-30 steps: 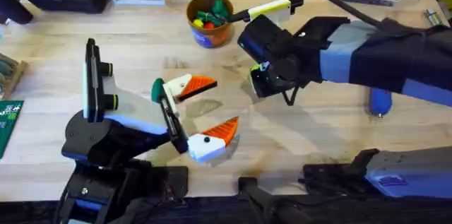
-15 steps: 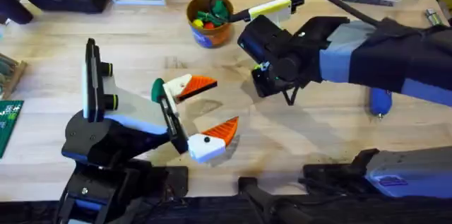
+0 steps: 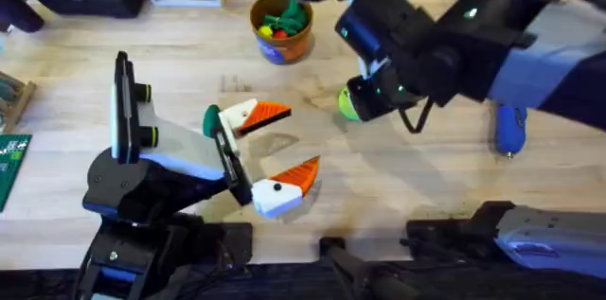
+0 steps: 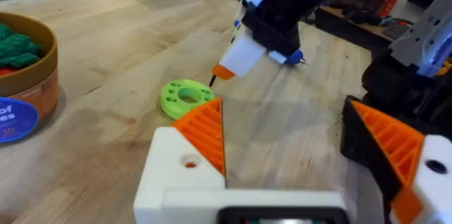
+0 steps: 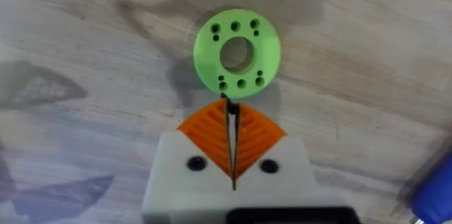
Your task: Pick up the gripper from the table and insert it into the empty holder that is missing its gripper. Then pick up a screw, insert it into the mounting hole, and use the screwdriver to tighten it. Finally, clean up the table by picking up the vegetable and placing it into the bucket.
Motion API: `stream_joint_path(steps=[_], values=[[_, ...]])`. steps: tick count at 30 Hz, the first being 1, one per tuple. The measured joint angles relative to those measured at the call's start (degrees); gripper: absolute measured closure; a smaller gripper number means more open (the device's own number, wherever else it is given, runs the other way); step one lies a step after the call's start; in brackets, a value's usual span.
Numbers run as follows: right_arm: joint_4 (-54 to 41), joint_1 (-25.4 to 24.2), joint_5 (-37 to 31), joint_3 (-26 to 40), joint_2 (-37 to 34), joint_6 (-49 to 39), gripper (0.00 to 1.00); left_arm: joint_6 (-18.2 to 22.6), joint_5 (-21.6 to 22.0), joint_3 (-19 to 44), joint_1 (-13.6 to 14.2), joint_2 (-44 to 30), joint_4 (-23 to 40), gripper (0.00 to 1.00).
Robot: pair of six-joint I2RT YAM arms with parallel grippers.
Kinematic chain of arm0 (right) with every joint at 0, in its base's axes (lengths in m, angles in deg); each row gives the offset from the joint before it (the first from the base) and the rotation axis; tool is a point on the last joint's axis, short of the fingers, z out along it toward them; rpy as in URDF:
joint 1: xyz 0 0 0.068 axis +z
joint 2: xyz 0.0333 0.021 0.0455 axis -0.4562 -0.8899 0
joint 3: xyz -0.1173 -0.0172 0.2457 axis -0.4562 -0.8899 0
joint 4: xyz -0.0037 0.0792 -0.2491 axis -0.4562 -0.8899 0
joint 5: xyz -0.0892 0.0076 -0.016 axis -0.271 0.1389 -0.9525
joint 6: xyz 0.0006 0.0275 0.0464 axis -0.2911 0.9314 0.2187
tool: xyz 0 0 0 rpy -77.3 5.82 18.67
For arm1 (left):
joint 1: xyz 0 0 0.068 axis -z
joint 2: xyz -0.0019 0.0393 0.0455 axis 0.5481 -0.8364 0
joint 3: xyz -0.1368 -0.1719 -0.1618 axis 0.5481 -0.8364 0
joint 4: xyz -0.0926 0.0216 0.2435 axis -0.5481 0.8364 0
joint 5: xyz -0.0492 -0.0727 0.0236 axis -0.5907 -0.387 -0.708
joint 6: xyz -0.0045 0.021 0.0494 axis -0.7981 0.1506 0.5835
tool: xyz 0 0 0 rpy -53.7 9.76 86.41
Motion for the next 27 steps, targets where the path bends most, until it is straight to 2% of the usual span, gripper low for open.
stream_joint_path(steps=[6, 12, 17, 22, 27], values=[[-8.86, -0.01, 2.85, 11.98, -2.49, -5.39, 0.993, 0.0, 0.0, 0.0, 0.0, 0.0, 0.0, 0.015], [-20.36, 0.28, 7.77, 29.47, -11.45, -10.55, 0.993, 0.02, 0.0, 0.0, 0.0, 0.0, 0.0, 0.015], [-21.95, 2.55, 11.84, 40.17, -16.67, -14.11, 0.993, 0.0, 0.0, 0.0, 0.0, 0.0, 0.0, 0.015], [-21.58, 6.52, 13.56, 46.31, -16.74, -18.56, 0.993, 0.0, 0.0, 0.0, 0.0, 0.0, 0.0, 0.015], [-20.22, 11.02, 14.38, 46.87, -16.52, -22.61, 0.993, 0.0, 0.0, 0.0, 0.0, 0.0, 0.0, 0.015]])
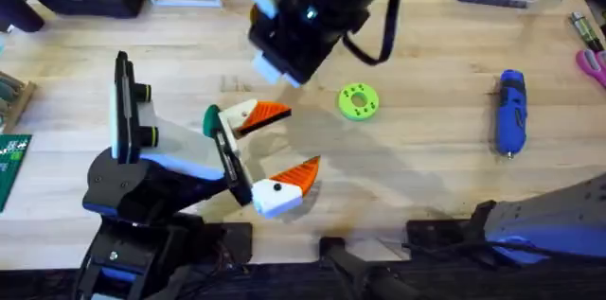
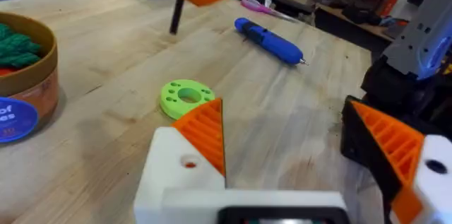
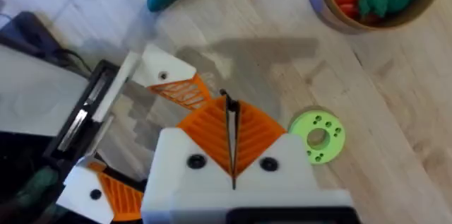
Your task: Pick up the gripper from the table and insert it into the empty holder that is missing its gripper. Then pick up a screw, insert it into the mounting hole, and use the screwdriver to tighten it. Finally, clean up the table by picking up the vegetable and placing it into the bucket.
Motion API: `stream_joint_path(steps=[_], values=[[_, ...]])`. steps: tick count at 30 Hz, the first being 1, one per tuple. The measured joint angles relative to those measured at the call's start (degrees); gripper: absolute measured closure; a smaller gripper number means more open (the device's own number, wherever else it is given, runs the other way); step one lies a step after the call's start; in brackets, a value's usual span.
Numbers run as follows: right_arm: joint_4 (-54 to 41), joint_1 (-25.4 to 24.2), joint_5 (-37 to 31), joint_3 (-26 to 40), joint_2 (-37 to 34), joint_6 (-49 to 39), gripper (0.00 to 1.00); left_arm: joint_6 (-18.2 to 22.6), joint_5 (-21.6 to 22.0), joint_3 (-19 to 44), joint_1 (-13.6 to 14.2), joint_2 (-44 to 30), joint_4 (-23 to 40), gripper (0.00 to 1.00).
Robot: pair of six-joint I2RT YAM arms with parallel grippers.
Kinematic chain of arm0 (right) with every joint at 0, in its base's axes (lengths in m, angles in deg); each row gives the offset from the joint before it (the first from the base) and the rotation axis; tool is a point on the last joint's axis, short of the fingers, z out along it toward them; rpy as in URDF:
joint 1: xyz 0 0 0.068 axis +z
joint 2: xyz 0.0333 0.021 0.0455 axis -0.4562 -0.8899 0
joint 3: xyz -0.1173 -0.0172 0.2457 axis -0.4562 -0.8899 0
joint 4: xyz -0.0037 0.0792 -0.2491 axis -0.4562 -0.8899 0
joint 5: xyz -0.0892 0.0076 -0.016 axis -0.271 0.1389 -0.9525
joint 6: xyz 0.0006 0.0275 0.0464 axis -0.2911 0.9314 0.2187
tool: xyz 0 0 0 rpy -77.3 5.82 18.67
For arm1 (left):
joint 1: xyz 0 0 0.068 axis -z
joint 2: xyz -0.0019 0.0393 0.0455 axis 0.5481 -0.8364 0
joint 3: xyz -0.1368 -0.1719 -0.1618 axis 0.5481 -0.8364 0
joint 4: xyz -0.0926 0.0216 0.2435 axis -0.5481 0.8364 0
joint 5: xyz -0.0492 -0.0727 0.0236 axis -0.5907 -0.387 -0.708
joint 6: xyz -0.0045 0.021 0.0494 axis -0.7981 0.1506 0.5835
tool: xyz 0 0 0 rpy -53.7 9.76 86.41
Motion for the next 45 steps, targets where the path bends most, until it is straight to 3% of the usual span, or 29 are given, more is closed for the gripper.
stream_joint_path(steps=[24, 45], values=[[0.6, 6.94, 4.15, 0.0, -4.13, -7.31, 0.993, 0.0, -0.02, 0.0, 0.0, 0.0, 0.0, 0.015], [1.47, 6.99, 2.91, 0.0, -4.8, -7.72, 0.993, 0.0, -0.04, 0.0, 0.0, 0.0, 0.0, 0.015]])
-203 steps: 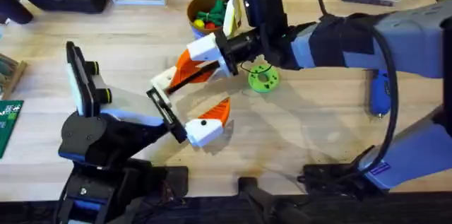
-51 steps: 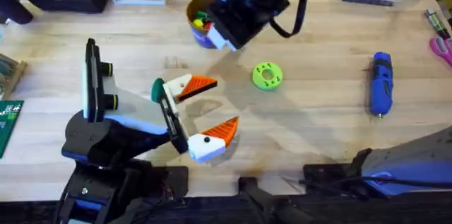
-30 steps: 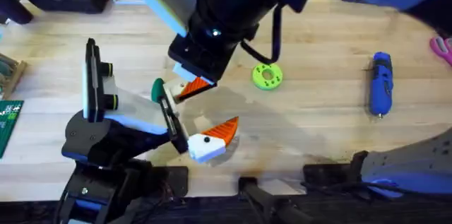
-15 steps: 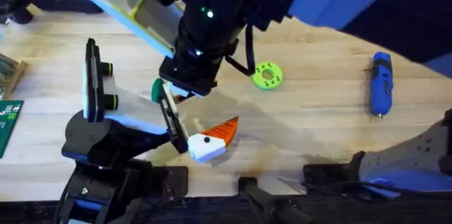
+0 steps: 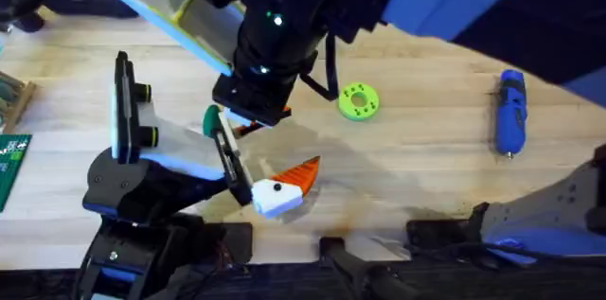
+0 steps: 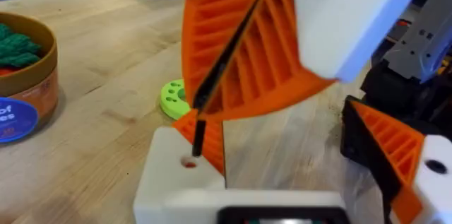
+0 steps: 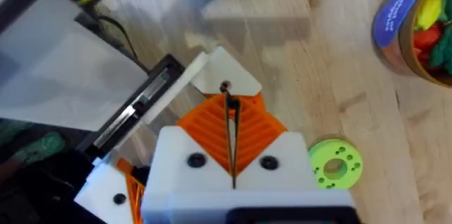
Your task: Pick up the gripper from the table and insert it into the empty holder that is missing its gripper. Then pick up a screw, insert it into the mounting hole, and use the screwdriver to tighten it. Finally, clean up the table by picking up the vegetable and placing it into the bucket.
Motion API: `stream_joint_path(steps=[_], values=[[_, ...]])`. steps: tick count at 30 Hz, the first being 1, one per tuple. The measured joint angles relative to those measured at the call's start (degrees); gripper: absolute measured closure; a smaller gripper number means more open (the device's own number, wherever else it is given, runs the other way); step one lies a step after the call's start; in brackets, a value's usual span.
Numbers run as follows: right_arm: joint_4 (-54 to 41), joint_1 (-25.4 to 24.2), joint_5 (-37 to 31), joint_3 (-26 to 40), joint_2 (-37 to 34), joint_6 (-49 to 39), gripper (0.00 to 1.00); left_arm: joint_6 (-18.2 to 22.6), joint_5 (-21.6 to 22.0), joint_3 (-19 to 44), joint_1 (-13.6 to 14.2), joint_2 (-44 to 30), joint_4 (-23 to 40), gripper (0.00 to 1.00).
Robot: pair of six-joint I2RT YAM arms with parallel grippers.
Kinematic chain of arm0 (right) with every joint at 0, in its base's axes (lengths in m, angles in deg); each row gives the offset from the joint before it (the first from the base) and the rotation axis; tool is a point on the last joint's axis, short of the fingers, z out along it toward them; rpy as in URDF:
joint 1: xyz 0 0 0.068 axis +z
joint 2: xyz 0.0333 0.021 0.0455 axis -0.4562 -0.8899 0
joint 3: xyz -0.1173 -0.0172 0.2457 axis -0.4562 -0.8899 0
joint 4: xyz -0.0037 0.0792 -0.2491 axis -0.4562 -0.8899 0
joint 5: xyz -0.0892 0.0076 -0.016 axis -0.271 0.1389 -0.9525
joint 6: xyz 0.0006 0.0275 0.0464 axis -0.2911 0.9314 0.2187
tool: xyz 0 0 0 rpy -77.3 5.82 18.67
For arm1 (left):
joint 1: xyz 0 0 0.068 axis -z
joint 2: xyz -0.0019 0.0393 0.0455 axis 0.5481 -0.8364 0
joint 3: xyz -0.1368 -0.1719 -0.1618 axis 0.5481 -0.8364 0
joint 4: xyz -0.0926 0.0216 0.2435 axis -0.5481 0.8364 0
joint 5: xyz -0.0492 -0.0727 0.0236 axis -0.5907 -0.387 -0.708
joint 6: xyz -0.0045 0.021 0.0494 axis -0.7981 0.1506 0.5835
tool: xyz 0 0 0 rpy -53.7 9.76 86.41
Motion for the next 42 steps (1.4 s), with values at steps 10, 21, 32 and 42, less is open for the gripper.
stream_joint_path(steps=[10, 21, 32, 42], values=[[0.0, 0.0, -0.17, 0.0, -1.89, 0.02, 0.994, -0.4, -0.04, 0.0, 0.0, 0.0, 0.04, 0.015], [-0.25, 0.0, -0.25, 0.0, -1.98, -0.18, 0.993, -0.81, -0.05, 0.0, 0.0, 0.0, 0.04, 0.015], [-1.25, 0.0, -1.3, 0.0, -1.98, -0.68, 0.994, -0.81, -0.04, 0.0, 0.0, 0.0, 0.03, 0.015], [-1.22, 0.0, -1.22, 0.0, -1.98, -0.85, 0.994, -0.81, -0.04, 0.0, 0.0, 0.0, 0.02, 0.016]])
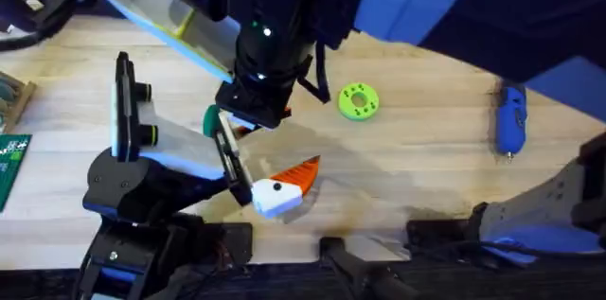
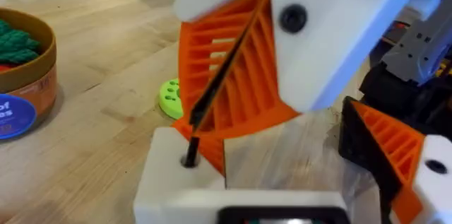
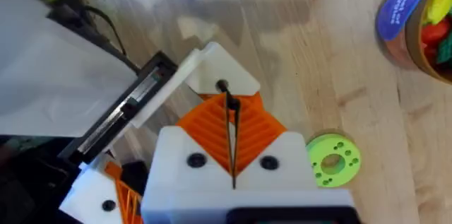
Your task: Pick up the gripper from the table and insert it into the empty holder that is missing its gripper. Then pick up a screw, insert it into the mounting hole, and use the screwdriver to tighten it. Finally, clean up the table by picking up the vegetable and placing it into the bucket.
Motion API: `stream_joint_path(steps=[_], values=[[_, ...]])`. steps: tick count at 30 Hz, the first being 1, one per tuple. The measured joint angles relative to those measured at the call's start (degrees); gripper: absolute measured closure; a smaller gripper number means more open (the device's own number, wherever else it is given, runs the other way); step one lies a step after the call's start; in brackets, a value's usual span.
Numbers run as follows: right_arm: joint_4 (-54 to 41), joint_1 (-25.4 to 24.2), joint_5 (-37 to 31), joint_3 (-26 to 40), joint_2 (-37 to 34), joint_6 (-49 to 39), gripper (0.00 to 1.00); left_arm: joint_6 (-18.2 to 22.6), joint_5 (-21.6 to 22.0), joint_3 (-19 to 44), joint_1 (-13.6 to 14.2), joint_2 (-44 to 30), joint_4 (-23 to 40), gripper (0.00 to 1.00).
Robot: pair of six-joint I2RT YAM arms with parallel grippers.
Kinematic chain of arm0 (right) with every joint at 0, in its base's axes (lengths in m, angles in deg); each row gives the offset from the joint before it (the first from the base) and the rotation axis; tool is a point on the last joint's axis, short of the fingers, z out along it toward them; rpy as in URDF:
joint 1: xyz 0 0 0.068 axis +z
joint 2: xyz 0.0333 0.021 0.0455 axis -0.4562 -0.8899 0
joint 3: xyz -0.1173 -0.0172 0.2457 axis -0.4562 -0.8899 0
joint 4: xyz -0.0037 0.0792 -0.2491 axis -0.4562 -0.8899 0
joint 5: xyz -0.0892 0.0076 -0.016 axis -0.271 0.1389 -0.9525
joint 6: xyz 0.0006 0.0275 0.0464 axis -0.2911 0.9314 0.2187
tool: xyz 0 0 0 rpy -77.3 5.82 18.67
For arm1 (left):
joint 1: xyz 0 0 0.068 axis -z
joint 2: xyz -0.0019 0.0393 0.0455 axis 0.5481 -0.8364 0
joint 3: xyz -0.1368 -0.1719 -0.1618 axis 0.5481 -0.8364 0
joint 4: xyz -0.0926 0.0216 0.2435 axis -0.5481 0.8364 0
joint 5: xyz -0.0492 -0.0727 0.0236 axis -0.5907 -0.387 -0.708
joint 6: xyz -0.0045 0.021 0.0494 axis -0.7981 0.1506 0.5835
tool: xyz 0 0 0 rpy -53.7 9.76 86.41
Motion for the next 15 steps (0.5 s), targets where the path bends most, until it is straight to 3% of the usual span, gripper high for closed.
stream_joint_path(steps=[15], values=[[1.36, -0.04, 1.99, 0.96, -1.36, -0.02, 0.994, -0.92, -0.09, 0.0, 0.0, -0.17, 0.11, 0.015]])
